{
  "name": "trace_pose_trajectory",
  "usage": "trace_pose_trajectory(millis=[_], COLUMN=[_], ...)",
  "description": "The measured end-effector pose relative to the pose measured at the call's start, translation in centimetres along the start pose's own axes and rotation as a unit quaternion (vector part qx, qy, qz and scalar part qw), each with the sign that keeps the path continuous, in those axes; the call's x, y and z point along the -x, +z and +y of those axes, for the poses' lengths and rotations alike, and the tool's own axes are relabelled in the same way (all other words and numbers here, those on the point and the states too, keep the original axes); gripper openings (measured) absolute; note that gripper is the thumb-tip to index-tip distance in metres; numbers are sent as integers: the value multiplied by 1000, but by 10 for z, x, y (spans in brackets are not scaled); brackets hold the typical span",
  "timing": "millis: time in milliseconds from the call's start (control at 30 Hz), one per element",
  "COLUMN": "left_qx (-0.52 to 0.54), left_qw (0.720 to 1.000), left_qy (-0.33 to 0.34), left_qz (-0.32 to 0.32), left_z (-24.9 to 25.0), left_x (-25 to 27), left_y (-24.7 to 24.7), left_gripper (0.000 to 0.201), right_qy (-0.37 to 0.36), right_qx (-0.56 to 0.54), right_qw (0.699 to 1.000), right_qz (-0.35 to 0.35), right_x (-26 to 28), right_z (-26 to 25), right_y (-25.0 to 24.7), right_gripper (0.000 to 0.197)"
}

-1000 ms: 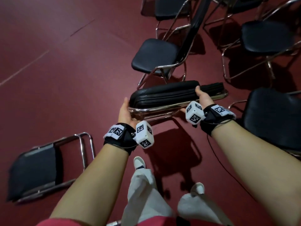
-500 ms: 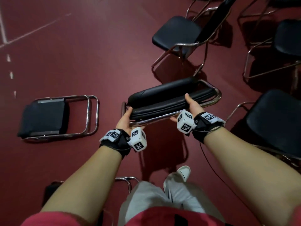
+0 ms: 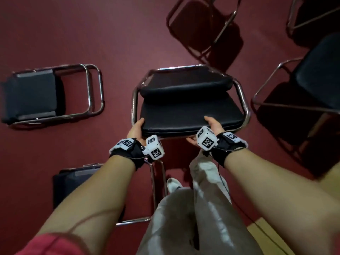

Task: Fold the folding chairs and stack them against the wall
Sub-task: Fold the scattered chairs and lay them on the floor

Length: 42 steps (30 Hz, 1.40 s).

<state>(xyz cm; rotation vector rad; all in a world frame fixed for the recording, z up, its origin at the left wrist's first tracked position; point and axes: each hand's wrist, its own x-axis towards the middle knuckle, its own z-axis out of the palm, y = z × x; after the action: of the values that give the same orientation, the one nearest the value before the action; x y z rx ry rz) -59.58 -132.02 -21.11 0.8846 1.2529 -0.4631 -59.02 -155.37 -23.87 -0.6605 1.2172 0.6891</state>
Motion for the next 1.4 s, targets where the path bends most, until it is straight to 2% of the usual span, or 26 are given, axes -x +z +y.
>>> trace_pose_trajectory(millis=[100, 200, 333, 433, 533, 567, 700, 767, 833, 900, 1000, 1100, 1200, 1333, 1400], left_qx=[-17, -41, -46, -16, 9, 15, 41, 40, 42, 34, 26, -21, -48, -40, -47], left_qw=[1000, 997, 996, 998, 999, 999, 998, 998, 998, 999, 999, 999, 999, 999, 999], left_qy=[-10, -6, -18, -29, -21, -23, -34, -37, -33, -19, -30, -40, 1, 6, -4], left_qz=[15, 58, 74, 44, 27, 21, -14, -23, -17, 0, -16, 5, 17, 19, 5], left_z=[-30, -51, -76, -94, -107, -110, -127, -137, -151, -171, -205, -232, -250, -263, -264], left_x=[-37, -76, -122, -152, -183, -195, -246, -278, -308, -346, -394, -438, -469, -488, -496], left_y=[-37, -67, -108, -123, -123, -121, -105, -93, -88, -83, -85, -93, -104, -103, -104], left_gripper=[32, 35, 54, 48, 52, 52, 52, 50, 50, 50, 51, 58, 74, 58, 71], right_qy=[15, 12, 6, -1, -6, -10, -18, -24, -27, -28, -14, 18, 13, -37, -44], right_qx=[0, -13, -1, 10, 42, 55, 17, 4, 17, 55, 85, 68, 43, 29, 39], right_qw=[1000, 999, 1000, 1000, 999, 998, 1000, 1000, 999, 998, 995, 996, 998, 996, 992], right_qz=[26, 44, 9, -8, -1, 8, 6, 5, 10, 27, 46, 52, 44, 75, 109], right_x=[-44, -81, -123, -156, -188, -200, -246, -278, -306, -342, -394, -441, -467, -486, -495], right_z=[53, 98, 140, 153, 150, 145, 121, 109, 102, 101, 106, 119, 127, 135, 139], right_y=[-27, -48, -71, -79, -89, -92, -102, -108, -116, -130, -156, -183, -192, -192, -190], right_gripper=[53, 50, 42, 62, 95, 94, 48, 39, 43, 60, 48, 57, 57, 54, 57])
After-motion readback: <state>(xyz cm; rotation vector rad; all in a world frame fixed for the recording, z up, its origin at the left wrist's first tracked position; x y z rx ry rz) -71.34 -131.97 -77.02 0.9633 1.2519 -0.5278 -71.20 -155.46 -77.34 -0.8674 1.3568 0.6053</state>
